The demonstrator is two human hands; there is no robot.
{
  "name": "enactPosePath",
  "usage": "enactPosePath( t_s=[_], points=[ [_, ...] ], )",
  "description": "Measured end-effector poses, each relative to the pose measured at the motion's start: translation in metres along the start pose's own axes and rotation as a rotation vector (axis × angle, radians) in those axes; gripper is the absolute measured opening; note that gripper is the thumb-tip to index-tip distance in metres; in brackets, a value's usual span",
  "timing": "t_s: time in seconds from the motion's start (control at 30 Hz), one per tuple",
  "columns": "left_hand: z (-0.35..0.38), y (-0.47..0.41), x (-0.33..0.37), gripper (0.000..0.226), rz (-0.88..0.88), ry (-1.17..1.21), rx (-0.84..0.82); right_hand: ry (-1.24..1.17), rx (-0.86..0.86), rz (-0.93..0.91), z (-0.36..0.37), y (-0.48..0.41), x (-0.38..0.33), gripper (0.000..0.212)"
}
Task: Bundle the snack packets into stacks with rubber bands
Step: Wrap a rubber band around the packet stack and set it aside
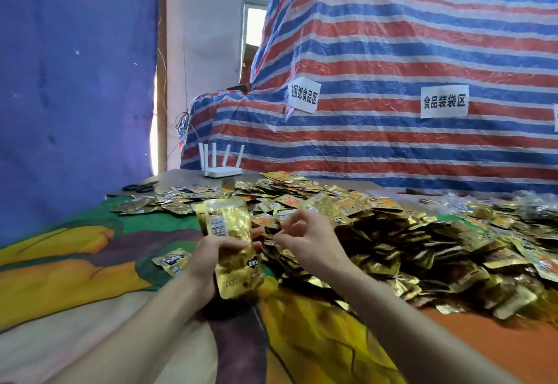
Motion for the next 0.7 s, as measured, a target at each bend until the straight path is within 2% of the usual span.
enactPosePath(
  t_s=[0.13,0.2,0.3,0.37,0.5,0.57,0.63,0.7],
  points=[
    [-0.009,-0.002,0.004,0.028,-0.112,0.051,-0.138,-0.373,0.041,-0.040,0.023,-0.020,-0.009,0.020],
    [-0.014,-0.001,-0.001,0.035,-0.126,0.034,-0.165,-0.448,0.080,-0.063,0.032,-0.022,-0.002,0.021],
    [-0.013,-0.002,-0.005,0.036,-0.139,-0.022,-0.197,-0.258,0.171,-0.114,0.042,-0.021,0.013,0.013],
    [-0.012,-0.004,-0.002,0.034,-0.124,-0.021,-0.195,-0.123,0.169,-0.170,0.044,-0.021,0.012,0.010],
    [-0.014,-0.005,0.010,0.030,-0.038,0.113,-0.226,0.023,0.047,-0.201,0.048,-0.018,0.009,0.021],
    [-0.014,-0.003,0.017,0.035,0.001,0.196,-0.299,0.032,0.004,-0.210,0.047,-0.016,0.006,0.021],
    [-0.008,0.002,0.022,0.040,0.001,0.255,-0.419,-0.106,-0.054,-0.151,0.045,-0.016,0.004,0.025],
    [-0.004,0.005,0.023,0.043,-0.010,0.330,-0.496,-0.473,-0.143,-0.036,0.048,-0.017,0.005,0.026]
  ],
)
Point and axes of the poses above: each hand's wrist, its own y-axis away from the middle knuckle, its own z-axis out of the palm, x = y × z, the point moved 7 cm from there along -y, towards the middle knuckle, and after that the axes turned 10 degrees about y, right-handed, at the moved point
